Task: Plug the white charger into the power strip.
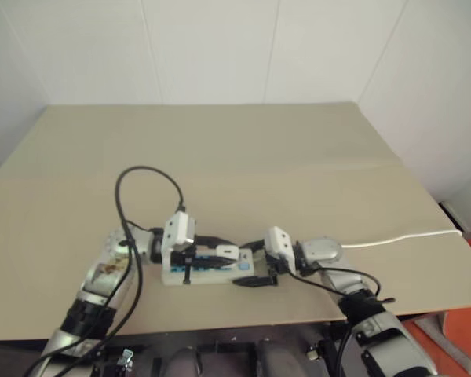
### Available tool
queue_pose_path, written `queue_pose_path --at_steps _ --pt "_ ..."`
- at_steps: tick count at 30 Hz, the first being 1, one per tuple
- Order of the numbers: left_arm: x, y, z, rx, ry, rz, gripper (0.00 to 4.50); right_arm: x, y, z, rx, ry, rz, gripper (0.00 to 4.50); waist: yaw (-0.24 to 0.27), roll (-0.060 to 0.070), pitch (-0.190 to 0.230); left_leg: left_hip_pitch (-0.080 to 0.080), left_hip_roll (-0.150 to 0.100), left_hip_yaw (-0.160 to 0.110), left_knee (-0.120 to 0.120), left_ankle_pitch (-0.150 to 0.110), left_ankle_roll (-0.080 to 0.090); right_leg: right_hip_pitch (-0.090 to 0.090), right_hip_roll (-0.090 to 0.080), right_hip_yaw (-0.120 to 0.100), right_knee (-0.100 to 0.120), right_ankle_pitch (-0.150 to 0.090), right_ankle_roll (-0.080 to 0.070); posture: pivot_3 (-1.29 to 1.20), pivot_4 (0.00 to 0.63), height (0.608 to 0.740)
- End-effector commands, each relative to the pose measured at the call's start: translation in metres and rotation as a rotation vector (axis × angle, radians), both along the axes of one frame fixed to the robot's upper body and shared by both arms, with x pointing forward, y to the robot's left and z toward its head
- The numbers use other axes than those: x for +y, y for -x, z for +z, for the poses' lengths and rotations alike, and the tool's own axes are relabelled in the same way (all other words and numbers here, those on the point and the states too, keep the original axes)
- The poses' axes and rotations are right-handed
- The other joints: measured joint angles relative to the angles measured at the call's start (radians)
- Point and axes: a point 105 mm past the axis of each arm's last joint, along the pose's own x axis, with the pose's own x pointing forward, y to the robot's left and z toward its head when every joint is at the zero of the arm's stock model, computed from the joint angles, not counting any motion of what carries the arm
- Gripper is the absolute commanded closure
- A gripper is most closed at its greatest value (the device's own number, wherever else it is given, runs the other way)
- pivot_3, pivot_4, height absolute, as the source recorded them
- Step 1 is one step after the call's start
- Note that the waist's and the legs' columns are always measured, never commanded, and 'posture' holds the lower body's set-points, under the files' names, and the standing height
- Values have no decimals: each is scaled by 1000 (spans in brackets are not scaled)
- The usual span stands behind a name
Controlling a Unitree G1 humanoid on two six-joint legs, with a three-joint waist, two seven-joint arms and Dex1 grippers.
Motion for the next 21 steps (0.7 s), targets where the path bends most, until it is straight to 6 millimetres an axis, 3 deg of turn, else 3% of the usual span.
queue_pose_path --at_steps 1,21 --pt "-2 3 4 0 13 -18 3480 -2 6 -21 59 57 -9 1051 0 0 0 0 0 0 0 0 0 0 0 0 0 0 0 0 150 740" --pt "16 -2 -18 48 -49 21 3480 -5 5 -22 60 64 -19 1051 -1 0 0 1 1 0 -4 0 0 0 1 0 -3 0 0 0 150 740"
